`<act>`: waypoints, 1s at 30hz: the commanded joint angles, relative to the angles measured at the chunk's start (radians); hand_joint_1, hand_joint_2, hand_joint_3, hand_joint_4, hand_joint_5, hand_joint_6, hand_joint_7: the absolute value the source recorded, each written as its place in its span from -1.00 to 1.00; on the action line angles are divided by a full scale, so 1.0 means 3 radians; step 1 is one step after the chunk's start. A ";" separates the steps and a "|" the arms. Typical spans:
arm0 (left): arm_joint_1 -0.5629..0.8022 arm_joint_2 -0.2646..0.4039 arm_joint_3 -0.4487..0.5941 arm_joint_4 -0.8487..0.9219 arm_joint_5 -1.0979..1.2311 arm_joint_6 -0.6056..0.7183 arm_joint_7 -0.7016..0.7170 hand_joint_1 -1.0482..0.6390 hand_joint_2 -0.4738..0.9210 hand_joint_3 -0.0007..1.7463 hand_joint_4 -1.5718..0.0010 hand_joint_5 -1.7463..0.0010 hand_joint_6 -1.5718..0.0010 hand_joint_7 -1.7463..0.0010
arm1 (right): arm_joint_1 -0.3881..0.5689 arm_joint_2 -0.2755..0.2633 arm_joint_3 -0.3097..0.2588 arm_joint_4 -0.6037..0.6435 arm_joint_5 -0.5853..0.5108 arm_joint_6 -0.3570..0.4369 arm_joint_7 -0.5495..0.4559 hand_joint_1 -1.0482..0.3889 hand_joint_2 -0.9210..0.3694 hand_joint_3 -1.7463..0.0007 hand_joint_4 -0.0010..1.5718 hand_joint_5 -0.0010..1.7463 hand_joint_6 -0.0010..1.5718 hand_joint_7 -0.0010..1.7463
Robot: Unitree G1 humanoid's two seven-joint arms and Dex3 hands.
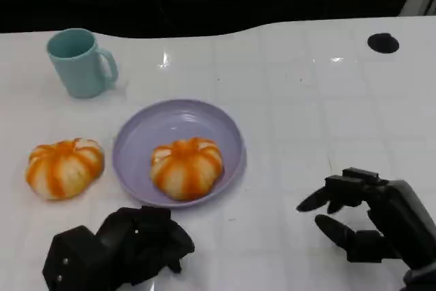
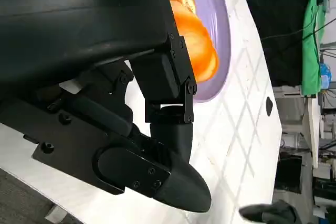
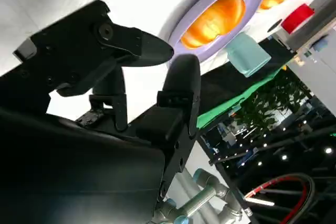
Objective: Grasp the bread from the table and place it into the plate.
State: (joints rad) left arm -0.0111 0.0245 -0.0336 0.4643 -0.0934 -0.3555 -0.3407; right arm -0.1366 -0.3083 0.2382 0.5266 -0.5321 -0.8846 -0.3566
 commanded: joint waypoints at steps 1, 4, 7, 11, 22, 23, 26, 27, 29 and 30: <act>0.0029 0.0055 0.0018 0.0010 0.0023 0.0039 0.0024 -0.99 0.88 -1.00 -0.10 -0.76 -0.66 0.16 | 0.0139 -0.0022 -0.0085 -0.0081 0.0063 0.0013 0.0027 0.11 -0.22 -0.34 0.08 0.99 0.02 0.39; 0.0028 0.0062 0.0025 0.0016 0.0018 0.0042 0.0022 -0.98 0.87 -1.00 -0.11 -0.75 -0.66 0.16 | 0.0219 -0.0013 -0.0104 -0.0185 0.0036 0.0083 0.0050 0.08 -0.25 -0.33 0.05 1.00 -0.04 0.47; 0.0020 0.0070 0.0031 0.0026 0.0022 0.0041 0.0023 -0.99 0.88 -1.00 -0.11 -0.74 -0.67 0.16 | 0.0268 0.0004 -0.0103 -0.0249 -0.0011 0.0186 0.0050 0.07 -0.29 -0.31 0.04 1.00 -0.10 0.56; 0.0010 0.0077 0.0041 0.0041 0.0018 0.0044 0.0024 -1.00 0.88 -1.00 -0.11 -0.74 -0.67 0.16 | 0.0275 0.0016 -0.0082 -0.0203 -0.0090 0.0254 -0.0004 0.07 -0.25 -0.32 0.07 1.00 -0.12 0.66; -0.0041 0.0097 0.0070 0.0139 0.0001 -0.0015 0.0002 -0.98 0.88 -0.99 -0.11 -0.75 -0.65 0.15 | 0.0167 0.0037 -0.0073 0.0030 -0.0136 0.0280 -0.0045 0.03 -0.21 -0.36 0.09 1.00 -0.16 0.77; -0.0043 0.0100 0.0073 0.0148 -0.0002 -0.0025 0.0000 -0.98 0.88 -0.99 -0.11 -0.75 -0.65 0.15 | 0.0157 0.0039 -0.0070 0.0047 -0.0135 0.0276 -0.0043 0.03 -0.21 -0.37 0.10 1.00 -0.17 0.78; -0.0047 0.0111 0.0083 0.0164 -0.0010 -0.0043 -0.0013 -0.97 0.88 -0.99 -0.12 -0.75 -0.65 0.15 | 0.0137 0.0041 -0.0060 0.0079 -0.0141 0.0279 -0.0034 0.03 -0.21 -0.37 0.10 1.00 -0.18 0.78; -0.0046 0.0112 0.0085 0.0162 -0.0010 -0.0040 -0.0013 -0.97 0.88 -0.99 -0.12 -0.75 -0.65 0.15 | 0.0140 0.0043 -0.0059 0.0073 -0.0136 0.0293 -0.0021 0.02 -0.21 -0.37 0.10 1.00 -0.18 0.78; -0.0043 0.0115 0.0086 0.0160 -0.0006 -0.0037 -0.0008 -0.97 0.88 -0.99 -0.11 -0.74 -0.65 0.16 | 0.0145 0.0045 -0.0058 0.0068 -0.0122 0.0305 -0.0002 0.02 -0.21 -0.36 0.10 1.00 -0.19 0.79; -0.0044 0.0116 0.0086 0.0165 -0.0003 -0.0044 -0.0006 -0.97 0.88 -0.99 -0.11 -0.74 -0.65 0.16 | 0.0143 0.0043 -0.0057 0.0075 -0.0118 0.0300 0.0001 0.02 -0.21 -0.36 0.09 1.00 -0.19 0.79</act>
State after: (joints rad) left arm -0.0317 0.0387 -0.0180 0.4985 -0.0963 -0.3695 -0.3411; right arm -0.0851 -0.2919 0.2210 0.5424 -0.5785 -0.7999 -0.3607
